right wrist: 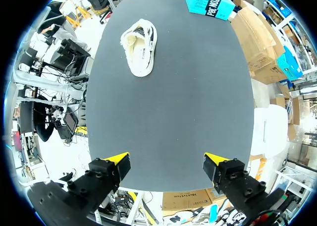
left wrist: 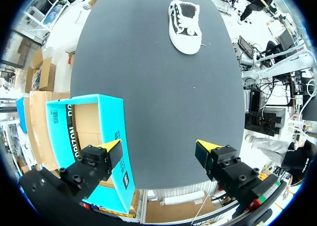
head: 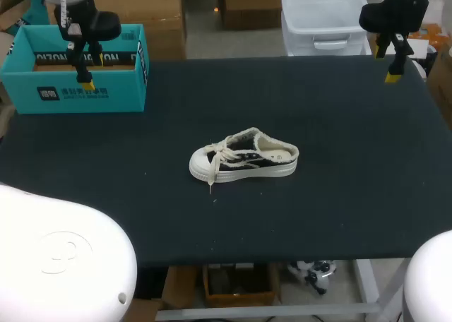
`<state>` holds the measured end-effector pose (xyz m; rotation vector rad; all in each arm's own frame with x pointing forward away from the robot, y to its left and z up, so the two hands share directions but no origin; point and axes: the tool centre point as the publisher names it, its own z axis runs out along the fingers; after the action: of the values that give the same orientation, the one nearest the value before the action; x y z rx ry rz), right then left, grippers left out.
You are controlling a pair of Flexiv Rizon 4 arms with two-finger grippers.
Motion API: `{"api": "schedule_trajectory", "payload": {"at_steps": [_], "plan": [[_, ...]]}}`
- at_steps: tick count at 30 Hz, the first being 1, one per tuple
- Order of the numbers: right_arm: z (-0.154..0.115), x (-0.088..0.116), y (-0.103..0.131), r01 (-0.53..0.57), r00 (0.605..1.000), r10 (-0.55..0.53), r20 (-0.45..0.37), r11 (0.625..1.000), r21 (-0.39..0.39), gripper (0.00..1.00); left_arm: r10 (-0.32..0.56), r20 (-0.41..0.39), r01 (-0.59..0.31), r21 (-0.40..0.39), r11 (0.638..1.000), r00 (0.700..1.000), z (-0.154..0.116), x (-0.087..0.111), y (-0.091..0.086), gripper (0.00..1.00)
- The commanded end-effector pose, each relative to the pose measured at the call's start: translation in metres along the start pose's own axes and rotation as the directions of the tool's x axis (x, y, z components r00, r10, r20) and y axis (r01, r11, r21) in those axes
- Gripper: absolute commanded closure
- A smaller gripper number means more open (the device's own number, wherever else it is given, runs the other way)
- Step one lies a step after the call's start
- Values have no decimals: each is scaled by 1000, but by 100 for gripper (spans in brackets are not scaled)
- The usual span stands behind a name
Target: Open the shoe tongue, take the insole out of the shoe, put the insole back into the shoe, and pack the shoe into the shoebox
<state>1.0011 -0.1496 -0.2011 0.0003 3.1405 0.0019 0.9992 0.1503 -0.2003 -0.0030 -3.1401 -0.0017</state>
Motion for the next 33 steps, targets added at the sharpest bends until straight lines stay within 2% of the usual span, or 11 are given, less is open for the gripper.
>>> {"api": "schedule_trajectory", "payload": {"at_steps": [1, 31, 33], "plan": [[0, 0, 0, 0, 1000, 0, -1, 1000, 1, 0, -1, 0, 1, 0, 1000, 1000, 0, 0, 0, 0], [0, 0, 0, 0, 1000, 0, -1, 1000, 1, 0, -1, 0, 1, 0, 1000, 1000, 0, 0, 0, 0], [3, 1, 2, -74, 997, 74, 17, 997, -20, 0, -68, -12, 68, -2, 998, 998, -2, 1, -5, 0]]}}
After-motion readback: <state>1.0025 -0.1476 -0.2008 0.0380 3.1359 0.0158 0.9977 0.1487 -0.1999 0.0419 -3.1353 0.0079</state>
